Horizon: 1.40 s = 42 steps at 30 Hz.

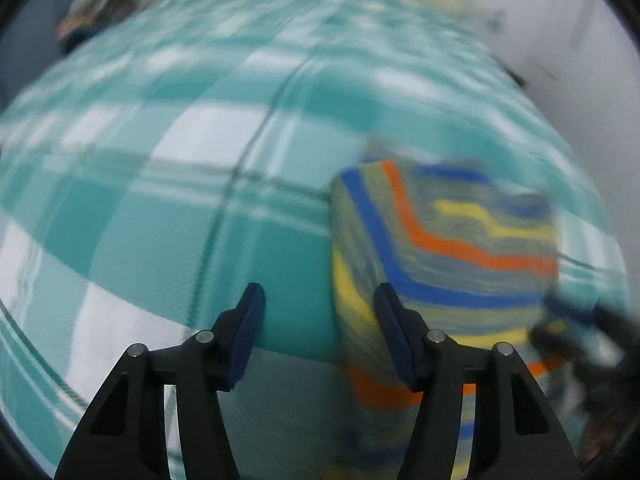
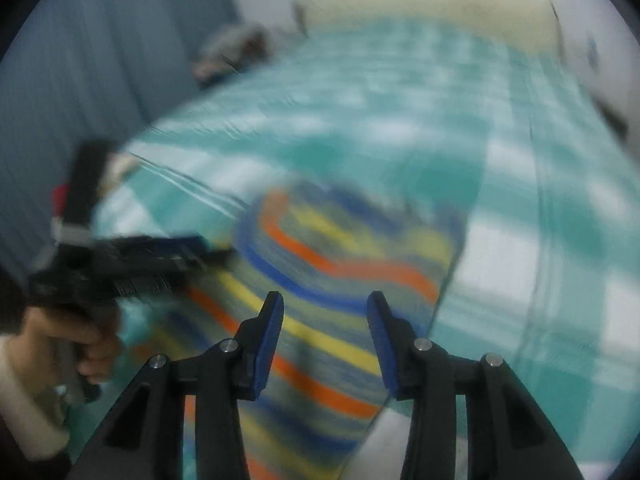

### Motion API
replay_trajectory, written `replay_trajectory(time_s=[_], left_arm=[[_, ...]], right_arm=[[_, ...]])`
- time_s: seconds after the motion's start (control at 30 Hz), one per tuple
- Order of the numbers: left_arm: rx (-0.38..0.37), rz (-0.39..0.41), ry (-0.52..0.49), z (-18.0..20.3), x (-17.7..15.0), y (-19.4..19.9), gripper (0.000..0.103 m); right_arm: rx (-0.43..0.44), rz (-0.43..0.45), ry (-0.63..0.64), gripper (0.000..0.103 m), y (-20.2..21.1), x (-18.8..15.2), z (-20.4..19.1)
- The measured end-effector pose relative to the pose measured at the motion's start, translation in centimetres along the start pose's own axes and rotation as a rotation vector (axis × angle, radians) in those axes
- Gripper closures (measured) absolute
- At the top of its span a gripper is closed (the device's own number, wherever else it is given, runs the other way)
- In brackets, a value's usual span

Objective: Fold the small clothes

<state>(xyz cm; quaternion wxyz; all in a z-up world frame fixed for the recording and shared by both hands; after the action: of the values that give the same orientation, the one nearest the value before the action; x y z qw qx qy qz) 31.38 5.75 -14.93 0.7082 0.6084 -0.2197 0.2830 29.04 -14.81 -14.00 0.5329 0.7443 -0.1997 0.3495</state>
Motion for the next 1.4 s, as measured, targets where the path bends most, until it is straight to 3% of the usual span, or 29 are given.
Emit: replay_trajectory(time_s=[0.03,0.1,0.17,0.3,0.37,0.4,0.47,0.53,0.6,0.7,0.83,0.9,1.0,1.17,1.4], left_arm=[[-0.016,-0.002,0.040,-0.9,0.1,-0.2,0.043],[-0.046,0.004,0.076,-1.8,0.6,0.9,0.043],[-0.080,0.016,0.077,-2.6,1.1,2.7,0.043],[-0.155,0.034,0.034,-2.6,0.2,7.0,0.024],[-0.185,0.001,-0.019,-1.7,-1.7,7.6,0.019],[-0.166,-0.027,-0.059,-1.3,-2.8,7.5,0.019],[-0.041,-0.122,-0.165,-0.8,-5.3,5.8,0.021],[-0.026,-0.142,-0.123,-1.7,-6.1,5.8,0.024],[-0.034,-0.112,-0.057,-2.5,-5.9,7.9,0.025],[-0.055,-0.046,-0.090,-1.6,-5.8,11.9,0.019],[-0.097,0.090,-0.146,1.9,-8.2,18.0,0.003],[-0.089,0.160,-0.160,2.9,-9.3,19.4,0.002],[-0.041,0.242,-0.174,3.7,-10.3,18.7,0.002],[0.022,0.235,-0.220,3.0,-10.3,16.8,0.002],[0.058,0.240,-0.186,2.1,-10.3,16.5,0.002]], right_arm=[[-0.013,-0.027,-0.014,0.059,-1.2,-0.9,0.5],[-0.024,0.039,0.036,0.060,-0.6,-1.1,-0.1],[-0.043,0.037,0.068,0.060,0.7,-0.6,-1.0],[0.006,0.072,0.101,0.059,5.8,-0.9,-2.9],[0.052,0.053,0.118,0.053,7.4,-2.8,-4.3],[0.059,0.039,0.121,0.052,7.5,-3.8,-4.6],[0.044,-0.025,0.117,0.048,6.9,-6.9,-4.6],[-0.010,-0.092,0.116,0.048,6.2,-9.8,-4.3],[-0.020,-0.082,0.097,0.048,8.0,-10.6,-4.2],[-0.031,-0.021,0.089,0.047,12.2,-10.7,-4.3],[-0.108,0.093,0.093,0.024,16.2,-10.9,-3.8],[-0.140,0.155,0.056,0.023,17.1,-11.5,-3.1],[-0.169,0.174,-0.028,0.023,17.2,-12.3,-1.8],[-0.180,0.163,-0.053,0.023,16.4,-12.5,-0.8],[-0.198,0.131,-0.042,0.019,15.1,-12.6,-1.1]])
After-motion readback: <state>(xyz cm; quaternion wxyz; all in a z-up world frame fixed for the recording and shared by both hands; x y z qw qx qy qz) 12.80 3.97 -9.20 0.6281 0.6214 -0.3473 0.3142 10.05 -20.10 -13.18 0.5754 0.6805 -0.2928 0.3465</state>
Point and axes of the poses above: each gripper's, at about its wrist camera, not at the fingertips, and y roughly against the way its jaws point, z to its right, x to its top, the point moved 2 cm from there along -y, roughly the way its jaws point, and after that the axes turned 11 degrees about z, right-handed, at the moved point
